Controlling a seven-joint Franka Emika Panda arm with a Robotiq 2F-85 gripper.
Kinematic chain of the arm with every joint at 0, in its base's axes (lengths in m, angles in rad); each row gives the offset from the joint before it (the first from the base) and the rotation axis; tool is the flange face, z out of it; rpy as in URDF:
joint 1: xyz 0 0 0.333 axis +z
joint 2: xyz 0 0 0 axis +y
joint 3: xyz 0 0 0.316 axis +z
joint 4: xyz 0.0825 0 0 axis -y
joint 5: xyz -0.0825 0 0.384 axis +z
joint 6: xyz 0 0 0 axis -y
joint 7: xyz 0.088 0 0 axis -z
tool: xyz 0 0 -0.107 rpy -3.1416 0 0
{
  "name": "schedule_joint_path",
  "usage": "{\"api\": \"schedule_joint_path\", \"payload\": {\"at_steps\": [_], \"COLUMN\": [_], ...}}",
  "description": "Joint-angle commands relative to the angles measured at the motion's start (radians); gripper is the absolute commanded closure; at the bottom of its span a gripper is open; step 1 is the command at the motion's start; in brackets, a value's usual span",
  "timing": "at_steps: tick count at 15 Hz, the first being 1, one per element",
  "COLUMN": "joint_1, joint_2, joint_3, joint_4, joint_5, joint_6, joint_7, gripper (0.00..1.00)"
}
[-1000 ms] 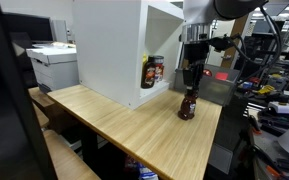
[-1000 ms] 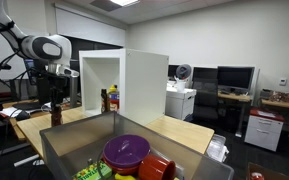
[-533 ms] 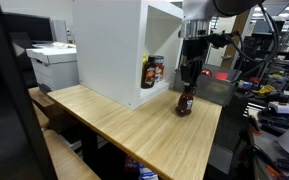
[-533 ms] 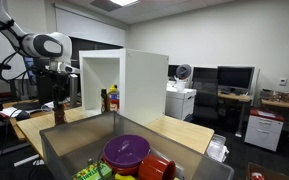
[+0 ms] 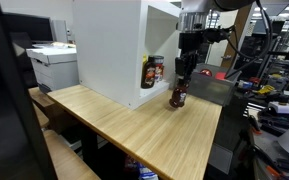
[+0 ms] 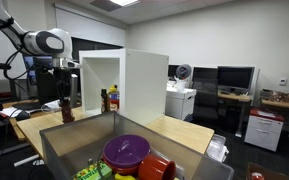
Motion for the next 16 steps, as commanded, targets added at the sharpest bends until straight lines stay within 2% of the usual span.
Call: {"api": "schedule_joint_path", "payload": {"at_steps": [1,7,13,16], "joint_1": [-0.015,-0.025,-0.001,0.014], "joint_2": [0.007,0.063,0.145,0.167], "joint_3": [0.004,0.002,-0.005,-0.009], "joint_4": [0.030,0.118,0.192,0.221], "joint_5": [-0.040,-0.138,-0.182,-0.243], "joint_6": [0.011,0.018,0.018,0.027], "joint_7": [0.035,0.069,0.066,0.094], "gripper": [0.71,0.71,0.71,0.71]}}
